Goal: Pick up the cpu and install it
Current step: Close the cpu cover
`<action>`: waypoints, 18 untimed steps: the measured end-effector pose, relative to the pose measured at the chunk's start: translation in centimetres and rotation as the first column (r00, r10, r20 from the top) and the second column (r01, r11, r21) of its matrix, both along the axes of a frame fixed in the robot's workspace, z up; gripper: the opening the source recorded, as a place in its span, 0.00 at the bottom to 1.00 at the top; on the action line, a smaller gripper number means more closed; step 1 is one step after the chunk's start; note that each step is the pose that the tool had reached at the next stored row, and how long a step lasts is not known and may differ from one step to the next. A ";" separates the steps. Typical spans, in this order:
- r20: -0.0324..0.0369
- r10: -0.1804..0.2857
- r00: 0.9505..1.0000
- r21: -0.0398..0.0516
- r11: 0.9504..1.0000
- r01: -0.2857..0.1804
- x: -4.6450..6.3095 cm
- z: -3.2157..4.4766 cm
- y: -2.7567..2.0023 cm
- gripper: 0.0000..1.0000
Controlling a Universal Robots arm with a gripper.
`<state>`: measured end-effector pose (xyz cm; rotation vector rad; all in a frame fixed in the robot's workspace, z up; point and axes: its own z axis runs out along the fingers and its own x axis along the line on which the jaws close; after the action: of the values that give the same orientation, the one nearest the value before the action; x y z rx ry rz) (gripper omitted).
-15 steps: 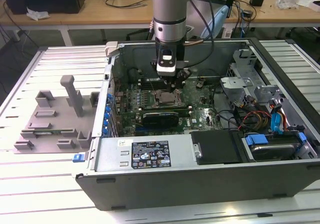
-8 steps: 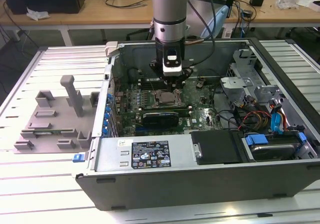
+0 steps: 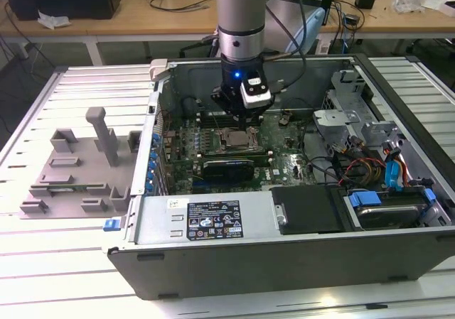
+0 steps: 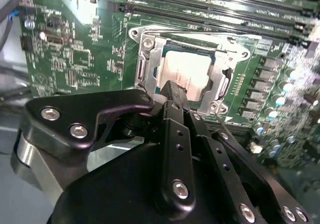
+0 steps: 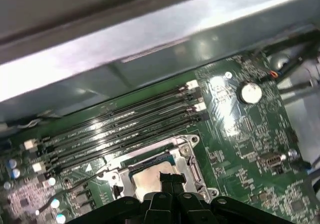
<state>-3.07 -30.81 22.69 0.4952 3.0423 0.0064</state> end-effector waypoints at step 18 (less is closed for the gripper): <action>-0.001 0.179 0.984 -0.004 0.984 -0.179 -0.6 -0.24 -0.64 0.11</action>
<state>-3.64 -31.46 22.45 0.2194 3.0748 0.0083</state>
